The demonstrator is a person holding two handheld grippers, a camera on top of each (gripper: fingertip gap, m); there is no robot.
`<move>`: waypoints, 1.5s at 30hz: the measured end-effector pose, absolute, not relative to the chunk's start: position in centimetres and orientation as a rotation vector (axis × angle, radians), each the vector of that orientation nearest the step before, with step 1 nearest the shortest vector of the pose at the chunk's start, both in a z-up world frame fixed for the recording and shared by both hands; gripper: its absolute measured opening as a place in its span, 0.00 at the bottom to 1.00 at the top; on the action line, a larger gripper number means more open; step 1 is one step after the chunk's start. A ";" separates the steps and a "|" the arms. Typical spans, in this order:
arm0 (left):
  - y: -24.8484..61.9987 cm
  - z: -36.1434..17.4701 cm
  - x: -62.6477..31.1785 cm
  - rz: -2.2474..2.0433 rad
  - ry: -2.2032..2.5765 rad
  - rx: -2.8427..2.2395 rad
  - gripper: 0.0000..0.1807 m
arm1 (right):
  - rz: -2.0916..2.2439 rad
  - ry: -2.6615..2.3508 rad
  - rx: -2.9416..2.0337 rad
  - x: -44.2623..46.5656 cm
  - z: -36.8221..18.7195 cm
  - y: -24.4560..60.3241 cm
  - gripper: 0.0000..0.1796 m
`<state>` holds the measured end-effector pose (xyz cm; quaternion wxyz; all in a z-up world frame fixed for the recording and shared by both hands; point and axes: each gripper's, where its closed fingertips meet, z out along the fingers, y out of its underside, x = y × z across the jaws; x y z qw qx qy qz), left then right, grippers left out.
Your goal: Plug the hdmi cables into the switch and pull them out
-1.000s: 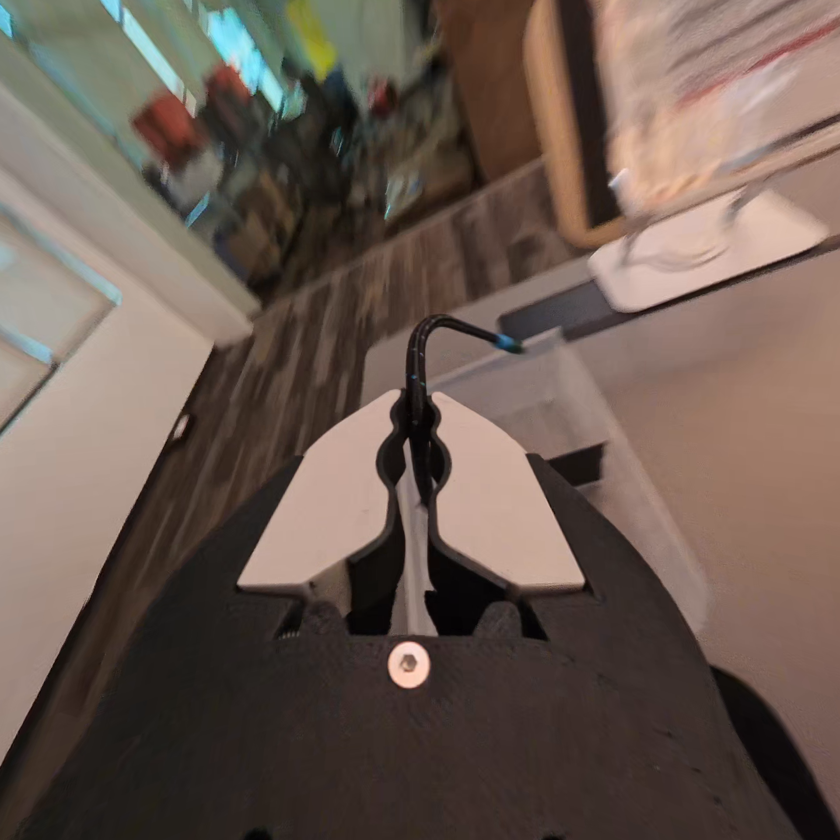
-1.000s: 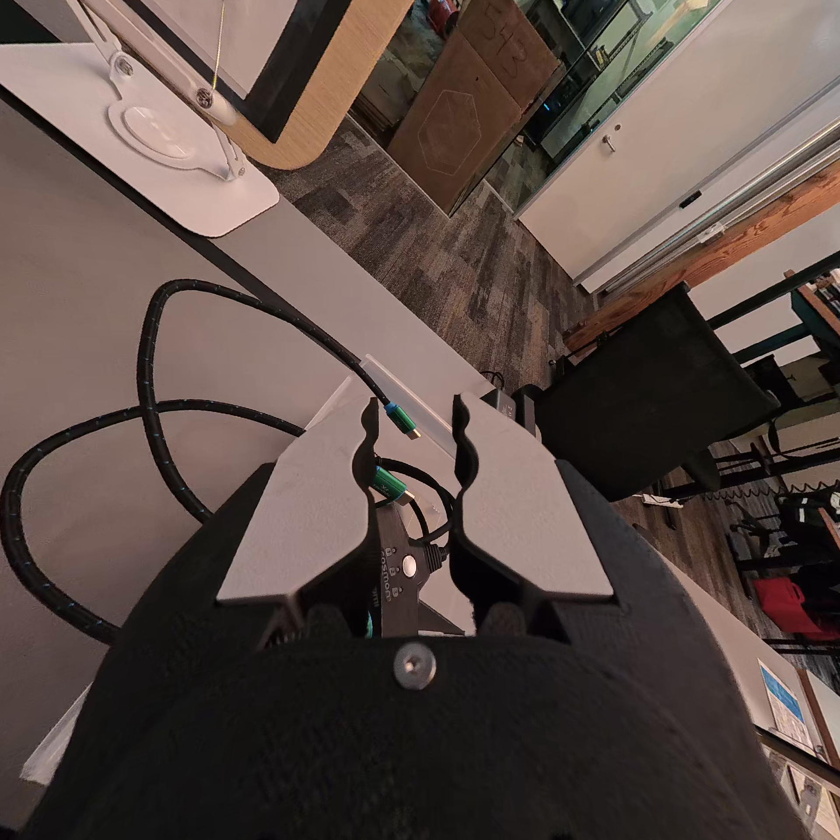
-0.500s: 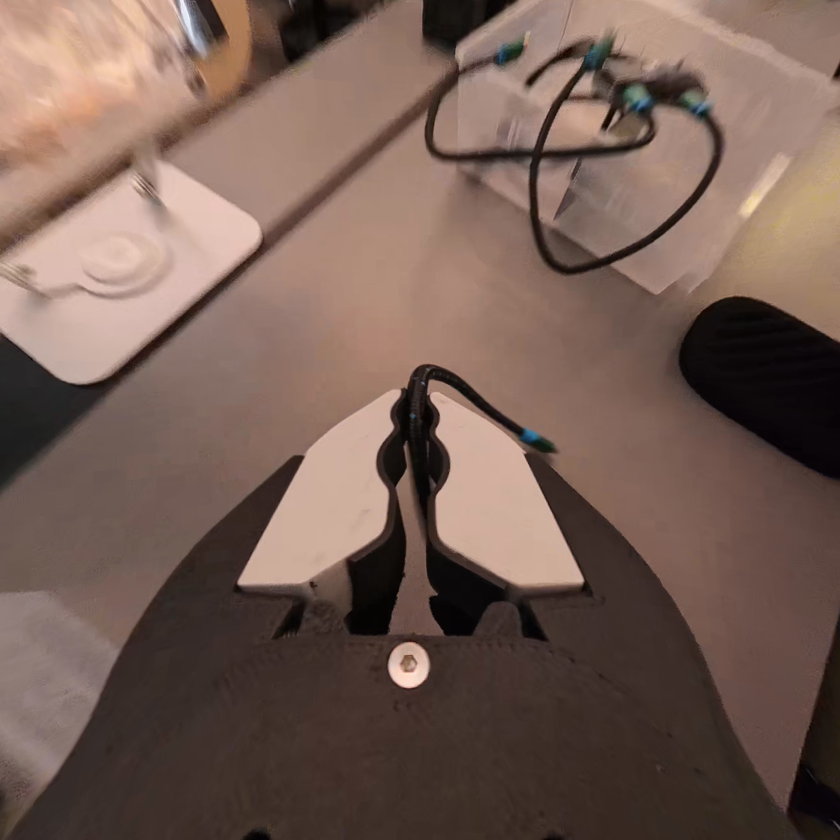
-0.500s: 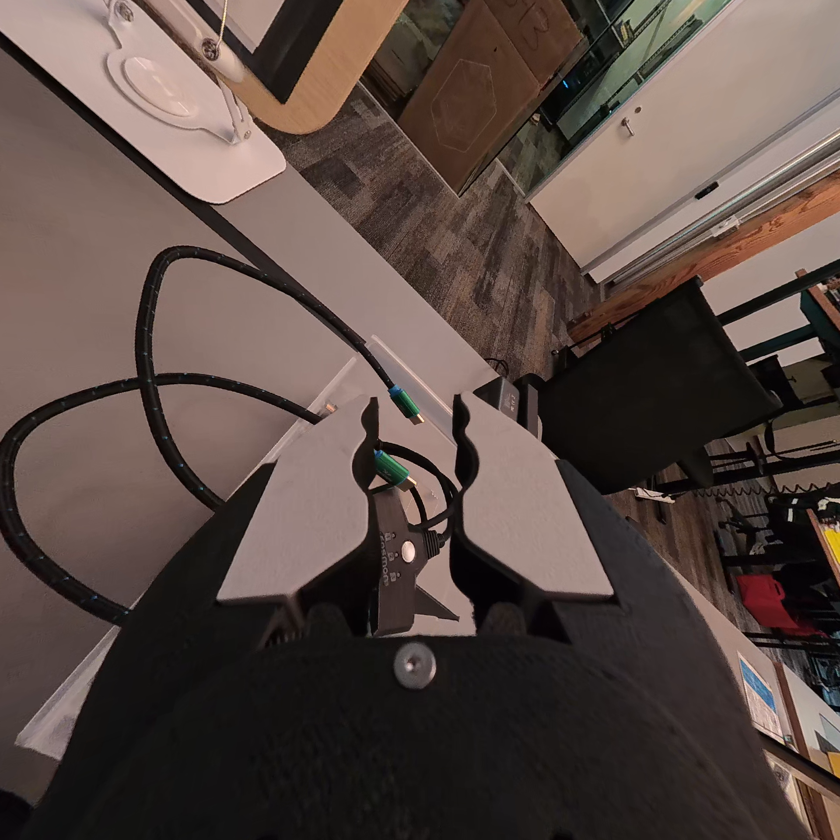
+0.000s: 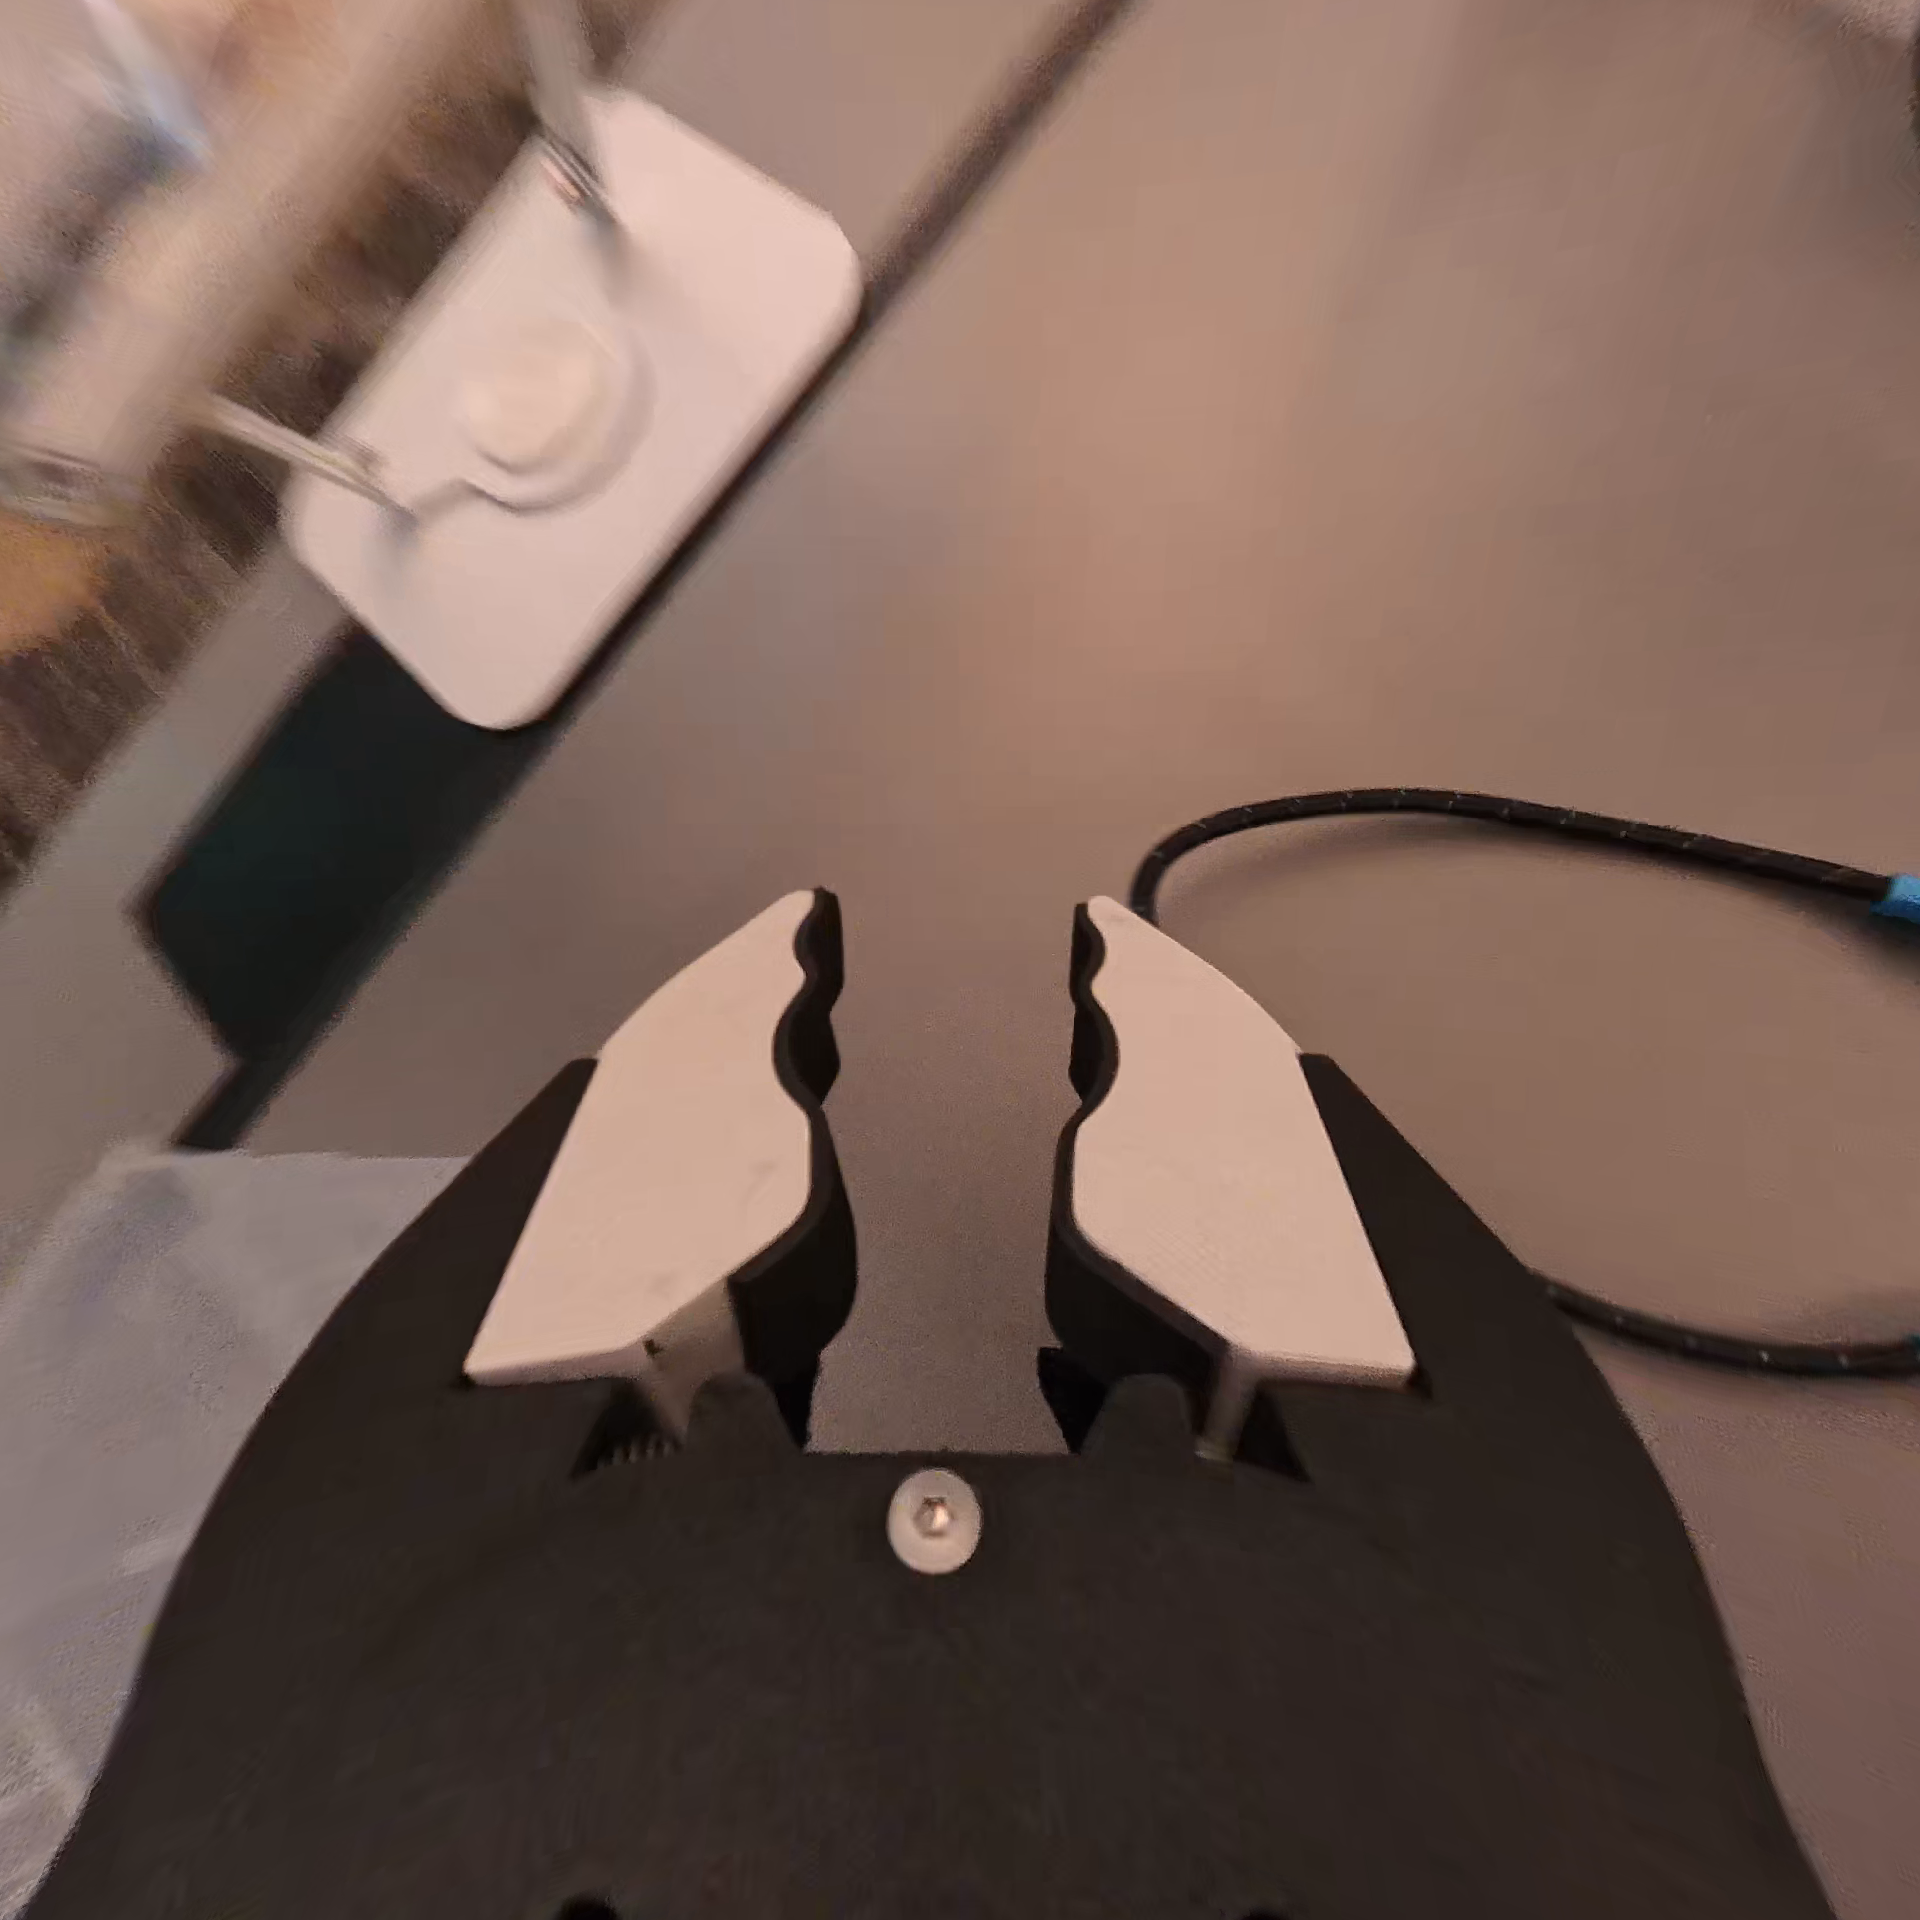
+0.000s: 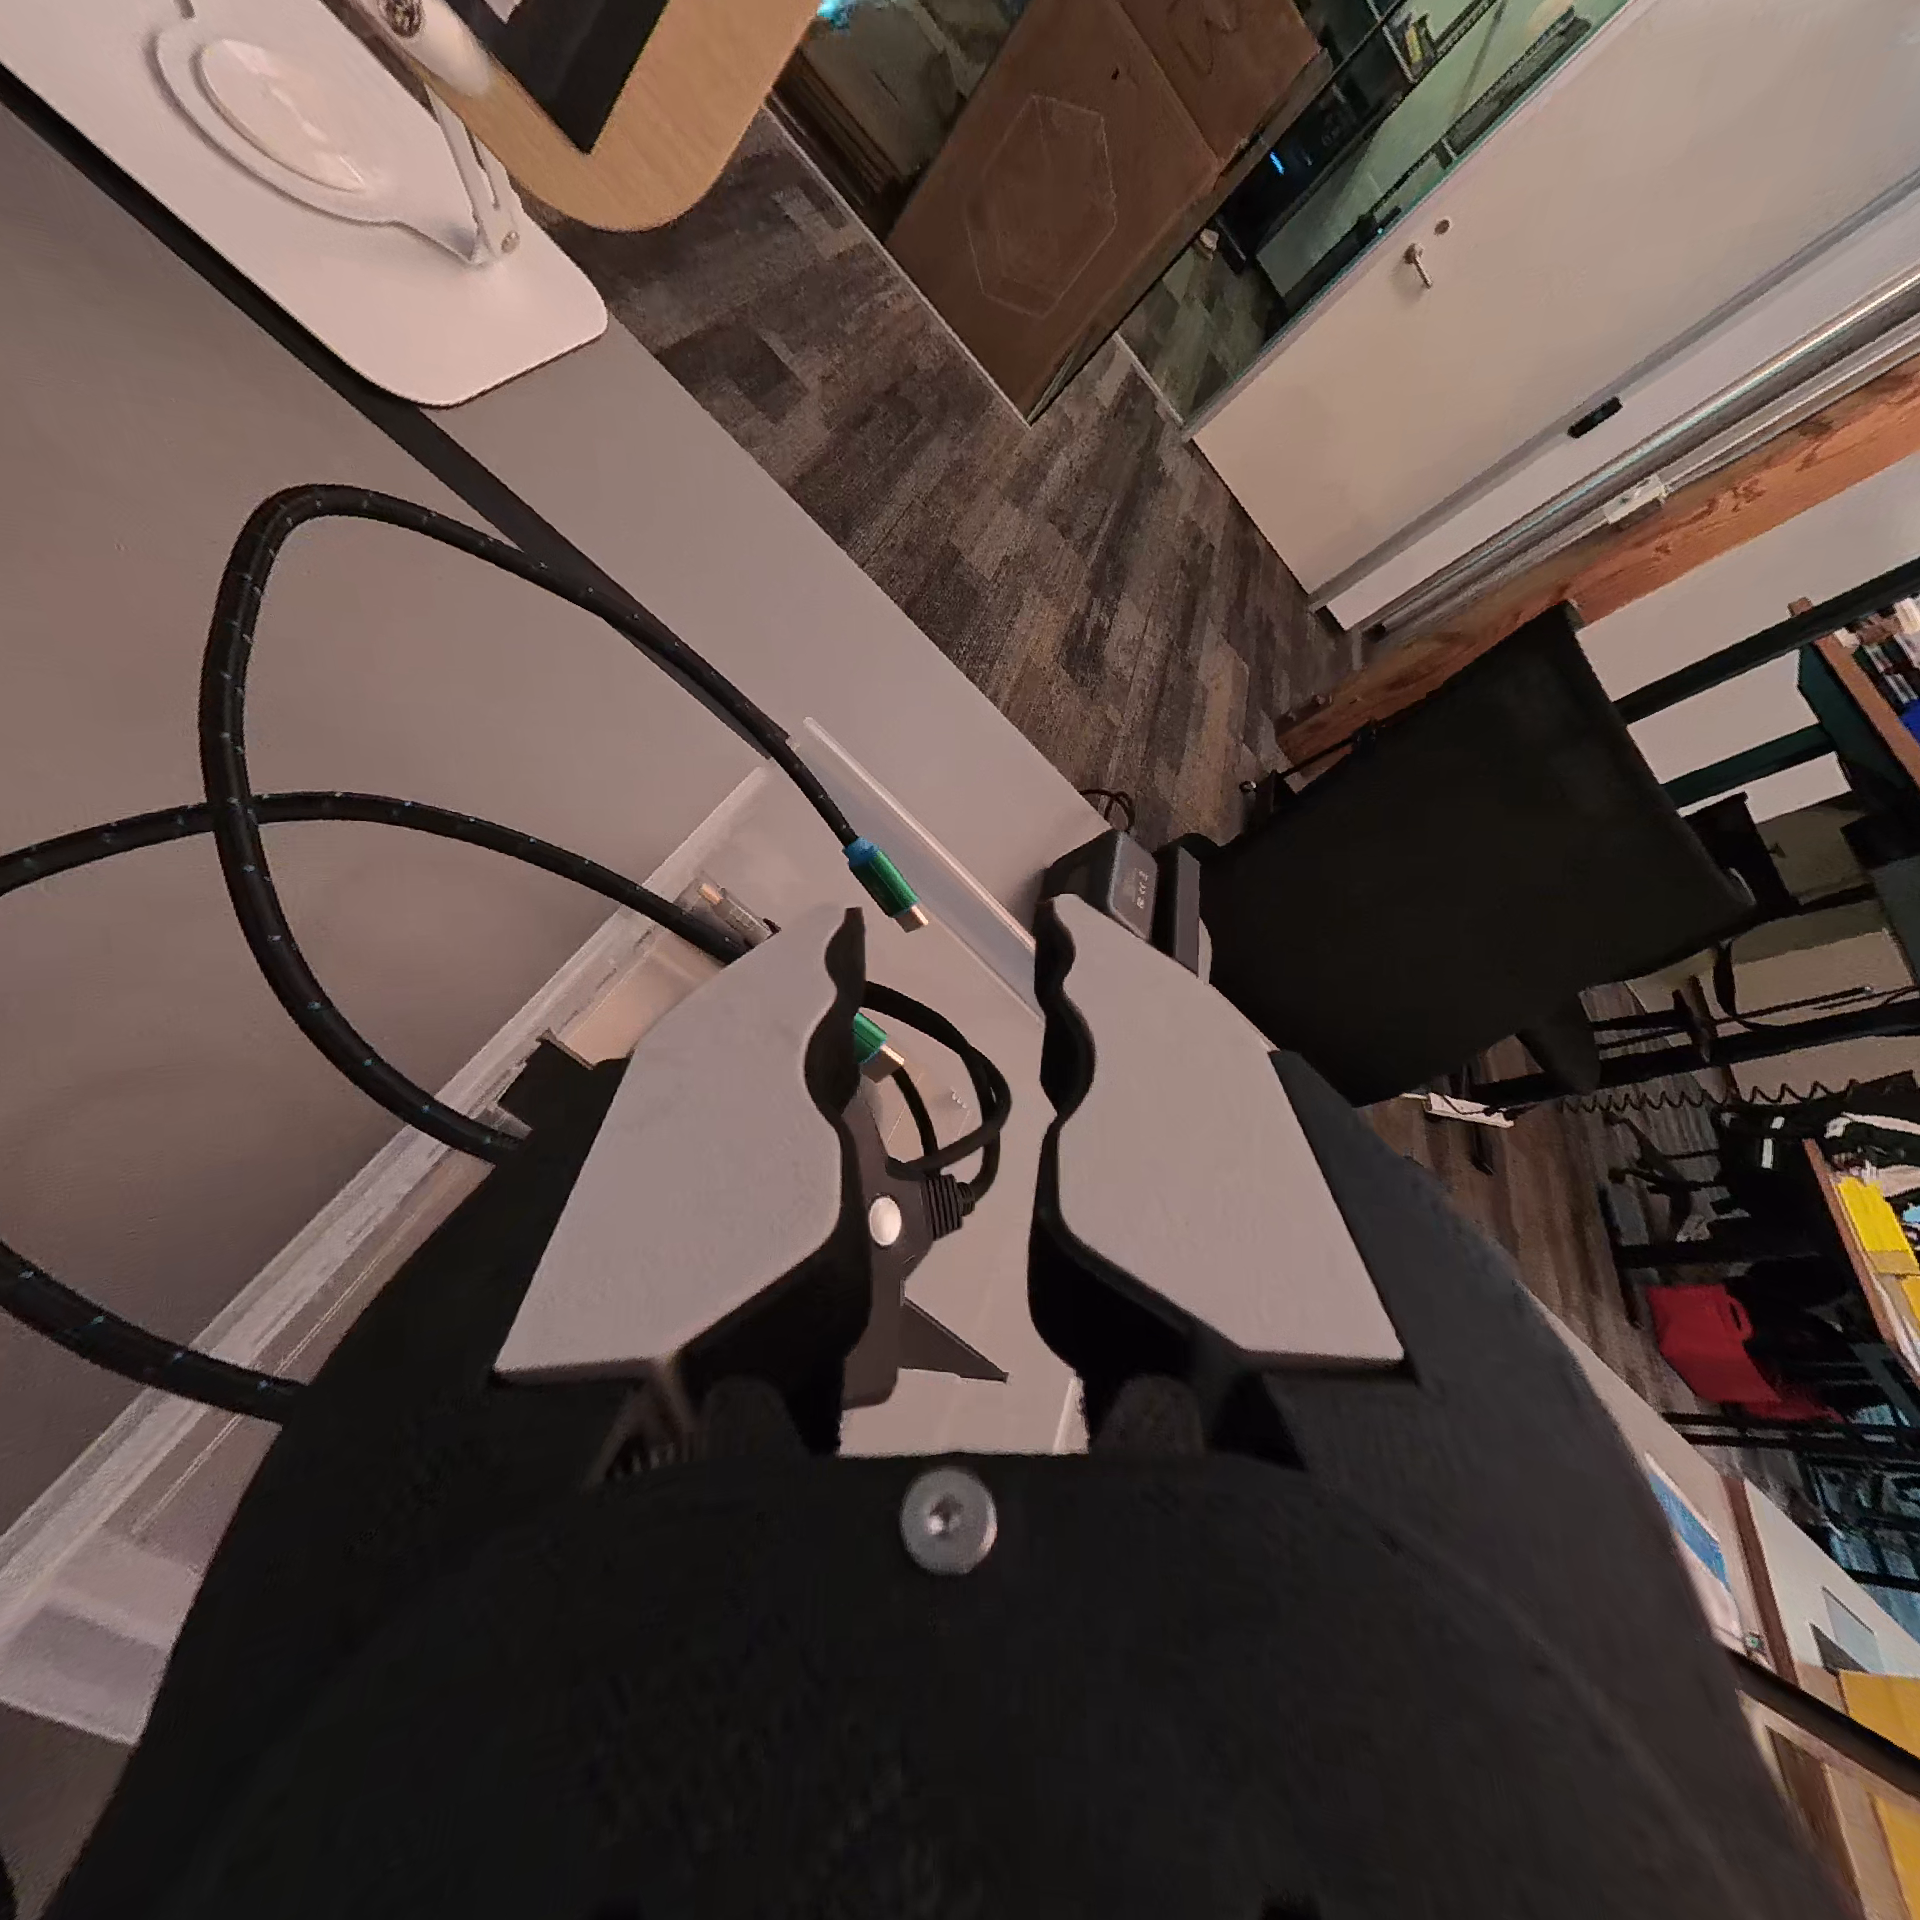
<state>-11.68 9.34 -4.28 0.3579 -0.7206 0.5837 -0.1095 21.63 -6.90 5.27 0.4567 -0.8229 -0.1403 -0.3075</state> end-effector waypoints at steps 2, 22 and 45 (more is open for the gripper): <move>10.5 0.3 -14.1 -0.341 1.503 -1.736 0.21 | -0.745 -0.333 -2.013 21.9 5.6 -7.1 0.18; 25.9 -13.5 -37.7 0.340 2.277 -1.991 0.44 | -0.814 -0.325 -2.155 24.5 2.1 -6.6 0.18; 27.6 -8.8 -37.7 0.825 2.044 -1.950 0.41 | -0.813 -0.358 -2.167 24.5 1.9 -6.9 0.17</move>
